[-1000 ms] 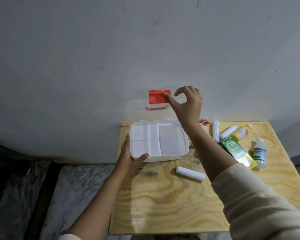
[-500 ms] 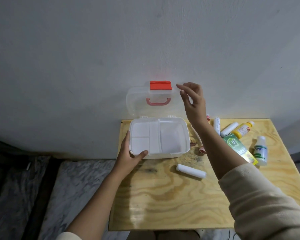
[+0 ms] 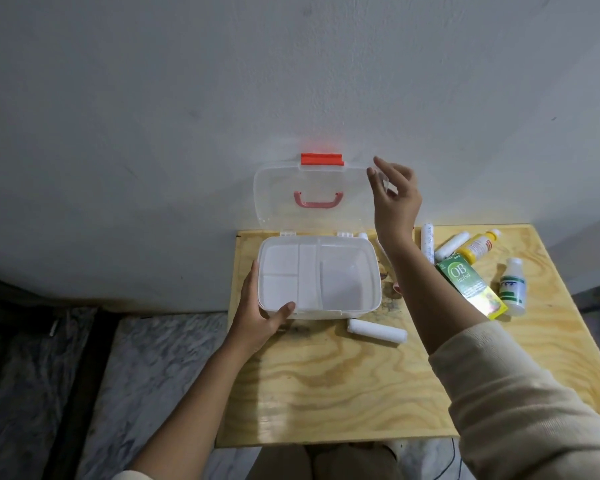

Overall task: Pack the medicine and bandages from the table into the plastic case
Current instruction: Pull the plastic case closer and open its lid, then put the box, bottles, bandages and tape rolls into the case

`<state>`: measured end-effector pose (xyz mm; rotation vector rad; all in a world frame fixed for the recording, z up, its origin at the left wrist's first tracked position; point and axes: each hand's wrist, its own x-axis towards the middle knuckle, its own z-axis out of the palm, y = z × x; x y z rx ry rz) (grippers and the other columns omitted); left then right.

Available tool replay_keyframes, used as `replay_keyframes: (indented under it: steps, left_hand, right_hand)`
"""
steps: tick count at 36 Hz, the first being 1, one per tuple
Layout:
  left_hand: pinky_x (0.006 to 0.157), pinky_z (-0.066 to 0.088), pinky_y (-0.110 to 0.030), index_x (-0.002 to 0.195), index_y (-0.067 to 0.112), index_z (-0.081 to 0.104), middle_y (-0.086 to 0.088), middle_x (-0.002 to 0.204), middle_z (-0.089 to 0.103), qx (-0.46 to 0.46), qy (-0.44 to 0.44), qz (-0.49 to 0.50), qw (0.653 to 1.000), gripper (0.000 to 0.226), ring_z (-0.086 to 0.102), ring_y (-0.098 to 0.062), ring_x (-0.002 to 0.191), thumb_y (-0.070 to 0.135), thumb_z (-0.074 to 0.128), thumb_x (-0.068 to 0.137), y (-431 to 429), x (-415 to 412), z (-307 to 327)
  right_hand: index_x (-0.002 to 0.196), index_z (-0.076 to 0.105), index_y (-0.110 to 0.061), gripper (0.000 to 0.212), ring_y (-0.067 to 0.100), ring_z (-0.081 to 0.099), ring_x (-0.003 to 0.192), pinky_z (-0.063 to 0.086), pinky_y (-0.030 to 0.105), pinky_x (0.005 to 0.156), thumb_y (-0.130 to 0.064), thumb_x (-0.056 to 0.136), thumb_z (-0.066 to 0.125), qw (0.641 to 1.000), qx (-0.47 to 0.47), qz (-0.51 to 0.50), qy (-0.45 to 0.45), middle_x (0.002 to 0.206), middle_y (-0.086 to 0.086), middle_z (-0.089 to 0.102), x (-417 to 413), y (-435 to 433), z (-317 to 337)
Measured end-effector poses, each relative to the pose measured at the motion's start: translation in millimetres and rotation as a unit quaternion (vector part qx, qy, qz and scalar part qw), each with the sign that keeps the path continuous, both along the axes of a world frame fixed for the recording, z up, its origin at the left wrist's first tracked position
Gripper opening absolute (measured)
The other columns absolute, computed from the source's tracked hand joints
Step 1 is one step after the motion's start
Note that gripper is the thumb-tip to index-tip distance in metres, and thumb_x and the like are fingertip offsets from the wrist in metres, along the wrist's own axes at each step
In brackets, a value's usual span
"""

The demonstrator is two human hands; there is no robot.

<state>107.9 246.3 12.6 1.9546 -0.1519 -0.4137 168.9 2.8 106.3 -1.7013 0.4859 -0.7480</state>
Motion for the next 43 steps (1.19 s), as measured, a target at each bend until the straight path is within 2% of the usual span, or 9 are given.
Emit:
replay_keyframes:
  steps: [2, 6, 10, 18, 22, 27, 33, 36, 43]
  left_hand:
    - [0.109, 0.016, -0.021, 0.151, 0.026, 0.002, 0.023, 0.148, 0.009, 0.004, -0.002, 0.002, 1.000, 0.105, 0.010, 0.005, 0.135, 0.039, 0.073, 0.076, -1.0, 0.1, -1.1]
    - [0.113, 0.020, -0.026, 0.152, 0.028, 0.005, 0.013, 0.157, 0.012, 0.003, -0.013, 0.011, 1.000, 0.121, 0.014, -0.003, 0.142, 0.052, 0.082, 0.061, -4.5, 3.2, -1.6]
    - [0.102, 0.035, -0.026, 0.143, 0.032, 0.024, 0.008, 0.142, 0.038, -0.001, -0.044, 0.010, 0.999, 0.110, 0.038, -0.007, 0.130, 0.042, 0.088, 0.054, -10.4, 8.6, 2.3]
    - [0.107, 0.036, -0.034, 0.144, 0.036, 0.020, 0.009, 0.144, 0.036, 0.006, -0.039, 0.024, 0.999, 0.117, 0.035, -0.009, 0.133, 0.053, 0.086, 0.049, -11.5, 5.9, -1.7]
    - [0.114, 0.029, -0.045, 0.149, 0.034, 0.012, 0.006, 0.155, 0.024, 0.015, -0.023, 0.026, 0.999, 0.127, 0.024, -0.013, 0.142, 0.059, 0.086, 0.049, -9.9, 4.4, -7.5]
    - [0.111, 0.018, -0.025, 0.152, 0.029, 0.006, 0.011, 0.158, 0.012, 0.010, -0.023, 0.043, 0.999, 0.125, 0.014, -0.003, 0.141, 0.038, 0.088, 0.058, -12.9, 1.8, -8.6]
    - [0.112, 0.021, -0.026, 0.151, 0.031, 0.012, 0.014, 0.156, 0.019, -0.012, -0.026, 0.053, 0.998, 0.122, 0.019, -0.003, 0.141, 0.033, 0.089, 0.057, -14.5, 1.2, -8.3]
    - [0.114, 0.021, -0.029, 0.151, 0.030, 0.011, 0.014, 0.157, 0.018, -0.013, -0.022, 0.056, 0.998, 0.122, 0.018, -0.004, 0.142, 0.032, 0.089, 0.057, -14.3, 1.1, -9.9]
    - [0.109, 0.021, -0.023, 0.152, 0.028, 0.011, 0.014, 0.156, 0.017, -0.018, -0.014, 0.059, 0.998, 0.121, 0.018, 0.001, 0.137, 0.026, 0.089, 0.060, -16.2, -0.3, -6.6]
  right_hand:
    - [0.106, 0.064, -0.029, 0.023, 0.008, 0.055, 0.092, 0.050, 0.034, 0.079, -0.022, 0.084, 0.067, 1.000, 0.004, -0.004, 0.002, 0.102, 0.001, 0.055, 0.5, -1.2, 1.7]
    - [0.105, 0.068, -0.010, 0.025, 0.012, 0.061, 0.093, 0.048, 0.008, 0.071, -0.022, 0.084, 0.068, 1.000, 0.018, -0.023, 0.003, 0.107, 0.007, 0.068, 0.1, -5.8, 0.9]
    - [0.105, 0.069, -0.006, 0.026, 0.006, 0.062, 0.086, 0.046, 0.004, 0.069, -0.021, 0.085, 0.067, 0.999, 0.032, -0.024, 0.011, 0.104, 0.008, 0.070, -3.0, -8.1, 2.5]
    - [0.113, 0.066, -0.005, 0.031, 0.009, 0.063, 0.094, 0.048, 0.005, 0.072, -0.020, 0.085, 0.067, 0.998, 0.042, -0.027, 0.034, 0.110, 0.005, 0.068, -26.5, -21.1, -2.7]
    - [0.114, 0.065, -0.012, 0.031, 0.016, 0.062, 0.105, 0.053, 0.030, 0.089, -0.023, 0.085, 0.067, 0.993, 0.012, -0.059, 0.100, 0.115, 0.005, 0.067, -61.2, -49.5, -25.5]
    - [0.124, 0.056, -0.010, 0.042, 0.024, 0.047, 0.124, 0.035, 0.030, 0.101, -0.022, 0.085, 0.065, 0.960, -0.095, -0.100, 0.243, 0.131, 0.009, 0.056, -116.1, -88.5, -58.8]
    - [0.137, 0.037, -0.007, 0.070, 0.033, 0.031, 0.135, 0.032, 0.046, 0.108, -0.021, 0.077, 0.072, 0.888, -0.130, -0.114, 0.427, 0.144, 0.017, 0.038, -158.0, -117.2, -93.6]
    - [0.136, 0.039, -0.008, 0.070, 0.037, 0.039, 0.127, 0.038, 0.048, 0.100, -0.017, 0.075, 0.073, 0.877, -0.138, -0.126, 0.442, 0.136, 0.019, 0.045, -167.1, -114.9, -99.4]
    - [0.130, 0.046, -0.006, 0.070, 0.036, 0.047, 0.119, 0.043, 0.047, 0.095, -0.020, 0.069, 0.078, 0.909, -0.035, -0.177, 0.376, 0.127, 0.020, 0.052, -168.3, -98.6, -95.0]
